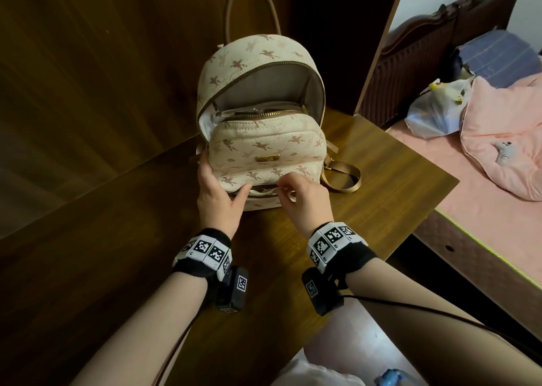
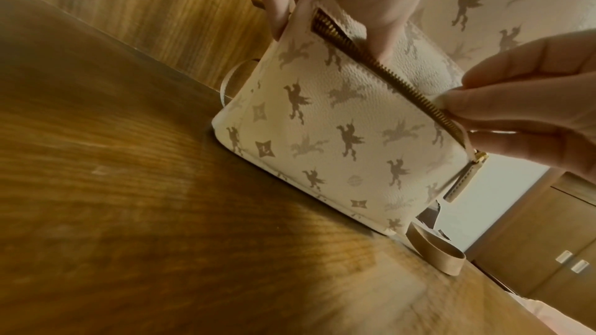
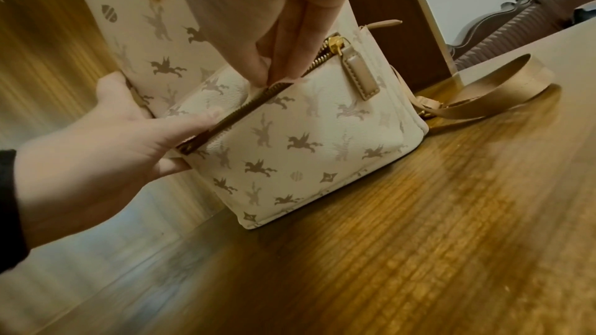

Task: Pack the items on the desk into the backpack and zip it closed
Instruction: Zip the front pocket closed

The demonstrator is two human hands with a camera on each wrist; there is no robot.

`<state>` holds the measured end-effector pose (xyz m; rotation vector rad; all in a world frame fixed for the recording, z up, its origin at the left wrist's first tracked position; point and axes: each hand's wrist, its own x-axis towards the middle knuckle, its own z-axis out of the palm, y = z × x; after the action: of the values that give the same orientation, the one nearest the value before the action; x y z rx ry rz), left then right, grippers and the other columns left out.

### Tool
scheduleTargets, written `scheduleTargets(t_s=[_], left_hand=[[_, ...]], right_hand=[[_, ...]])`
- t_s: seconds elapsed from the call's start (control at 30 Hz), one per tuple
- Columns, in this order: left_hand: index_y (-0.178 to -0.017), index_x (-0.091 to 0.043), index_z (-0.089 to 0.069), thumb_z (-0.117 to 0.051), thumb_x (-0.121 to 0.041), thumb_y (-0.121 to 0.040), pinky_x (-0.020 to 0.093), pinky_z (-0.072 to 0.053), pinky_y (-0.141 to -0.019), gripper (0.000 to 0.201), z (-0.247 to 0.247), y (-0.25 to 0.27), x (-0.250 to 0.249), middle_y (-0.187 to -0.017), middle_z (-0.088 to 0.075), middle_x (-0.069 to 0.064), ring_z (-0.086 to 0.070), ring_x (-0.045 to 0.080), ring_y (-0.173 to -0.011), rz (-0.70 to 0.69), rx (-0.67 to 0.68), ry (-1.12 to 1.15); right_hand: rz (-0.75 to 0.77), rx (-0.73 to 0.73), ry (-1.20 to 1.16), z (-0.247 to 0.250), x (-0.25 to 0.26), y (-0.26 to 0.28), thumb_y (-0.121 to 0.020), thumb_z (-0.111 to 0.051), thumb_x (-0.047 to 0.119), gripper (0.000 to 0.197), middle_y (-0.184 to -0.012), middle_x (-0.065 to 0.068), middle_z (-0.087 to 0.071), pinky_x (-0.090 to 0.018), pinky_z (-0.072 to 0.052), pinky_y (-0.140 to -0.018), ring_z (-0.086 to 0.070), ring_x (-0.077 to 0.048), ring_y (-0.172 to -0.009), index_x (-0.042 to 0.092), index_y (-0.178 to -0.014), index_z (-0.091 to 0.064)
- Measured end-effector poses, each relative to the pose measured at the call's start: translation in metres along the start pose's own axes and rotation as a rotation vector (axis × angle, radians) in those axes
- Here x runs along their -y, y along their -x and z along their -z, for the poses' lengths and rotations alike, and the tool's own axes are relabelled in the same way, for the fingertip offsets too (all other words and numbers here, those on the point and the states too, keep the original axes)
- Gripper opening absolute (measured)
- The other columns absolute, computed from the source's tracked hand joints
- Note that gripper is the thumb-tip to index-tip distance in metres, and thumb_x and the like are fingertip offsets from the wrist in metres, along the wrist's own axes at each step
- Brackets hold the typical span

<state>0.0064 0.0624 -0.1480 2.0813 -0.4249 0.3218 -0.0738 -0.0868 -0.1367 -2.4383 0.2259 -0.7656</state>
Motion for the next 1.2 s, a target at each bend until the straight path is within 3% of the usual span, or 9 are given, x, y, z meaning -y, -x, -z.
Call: scheduleTargets(t_s=[0.1,0.23,0.3,0.43,0.63,0.83,1.03,1.2], left_hand=[[-0.141,-0.041,-0.008,-0.078,-0.025,-0.077,0.030,-0.040,-0.097,0.096,0.002,0.001,0.000,-0.147,-0.038,0.012,-0.051,0.028,-0.125,-0.019,0.004,-0.006],[-0.141,-0.041,-0.008,-0.077,-0.027,-0.077,0.029,-0.041,-0.096,0.096,0.003,0.001,0.000,-0.146,-0.040,0.012,-0.052,0.028,-0.123,-0.022,0.014,-0.009],[-0.140,-0.042,-0.008,-0.077,-0.026,-0.077,0.029,-0.041,-0.096,0.095,0.004,0.001,0.000,-0.145,-0.040,0.012,-0.052,0.028,-0.123,-0.026,0.013,-0.006],[-0.141,-0.041,-0.009,-0.077,-0.023,-0.077,0.031,-0.042,-0.096,0.095,0.005,0.001,0.000,-0.144,-0.041,0.012,-0.052,0.028,-0.123,-0.040,0.019,0.002],[-0.142,-0.037,-0.009,-0.076,-0.025,-0.078,0.029,-0.039,-0.097,0.094,0.004,0.002,0.001,-0.143,-0.043,0.012,-0.053,0.029,-0.122,-0.035,0.009,0.001],[-0.140,-0.041,-0.009,-0.076,-0.024,-0.078,0.031,-0.040,-0.097,0.093,0.005,0.003,0.000,-0.145,-0.040,0.013,-0.053,0.029,-0.123,-0.039,0.007,0.005],[-0.140,-0.040,-0.010,-0.077,-0.022,-0.078,0.031,-0.038,-0.099,0.093,0.004,0.004,0.000,-0.147,-0.038,0.014,-0.051,0.031,-0.124,-0.030,0.007,0.010],[-0.146,-0.031,-0.011,-0.076,-0.022,-0.078,0.029,-0.036,-0.100,0.094,0.003,0.005,0.002,-0.148,-0.037,0.014,-0.049,0.031,-0.126,-0.018,0.005,0.015]], right_hand=[[0.039,-0.016,0.005,-0.003,0.002,0.000,-0.077,-0.068,0.006,0.008,-0.073,-0.002,-0.061,-0.033,-0.049,-0.047,-0.057,-0.019,-0.060,0.009,-0.079,-0.060],[0.071,-0.038,0.077,-0.004,0.005,0.000,-0.076,-0.072,0.010,0.011,-0.065,0.003,-0.063,-0.026,-0.046,-0.041,-0.060,-0.016,-0.055,0.014,-0.073,-0.062],[0.079,-0.070,0.132,-0.004,0.004,0.001,-0.076,-0.074,0.013,0.013,-0.061,0.006,-0.062,-0.022,-0.040,-0.044,-0.058,-0.015,-0.054,0.017,-0.070,-0.062],[0.145,-0.103,0.224,-0.006,-0.004,0.009,-0.081,-0.064,0.019,0.008,-0.066,0.006,-0.064,-0.029,-0.040,-0.057,-0.057,-0.020,-0.070,0.017,-0.073,-0.063],[0.042,-0.172,0.049,-0.003,-0.010,0.010,-0.075,-0.068,0.006,0.006,-0.071,0.003,-0.066,-0.031,-0.047,-0.057,-0.055,-0.019,-0.068,0.011,-0.077,-0.067],[0.045,-0.060,0.038,-0.006,-0.007,0.012,-0.074,-0.071,0.004,0.011,-0.073,0.003,-0.068,-0.031,-0.052,-0.057,-0.062,-0.019,-0.069,0.013,-0.079,-0.068],[0.082,-0.032,0.162,0.002,-0.009,0.015,-0.077,-0.067,0.011,0.009,-0.075,0.008,-0.068,-0.025,-0.047,-0.056,-0.059,-0.017,-0.076,0.018,-0.083,-0.069],[0.057,0.077,0.145,0.000,-0.003,0.014,-0.079,-0.064,0.015,0.014,-0.088,0.005,-0.072,-0.024,-0.052,-0.062,-0.066,-0.017,-0.078,0.018,-0.090,-0.072]])
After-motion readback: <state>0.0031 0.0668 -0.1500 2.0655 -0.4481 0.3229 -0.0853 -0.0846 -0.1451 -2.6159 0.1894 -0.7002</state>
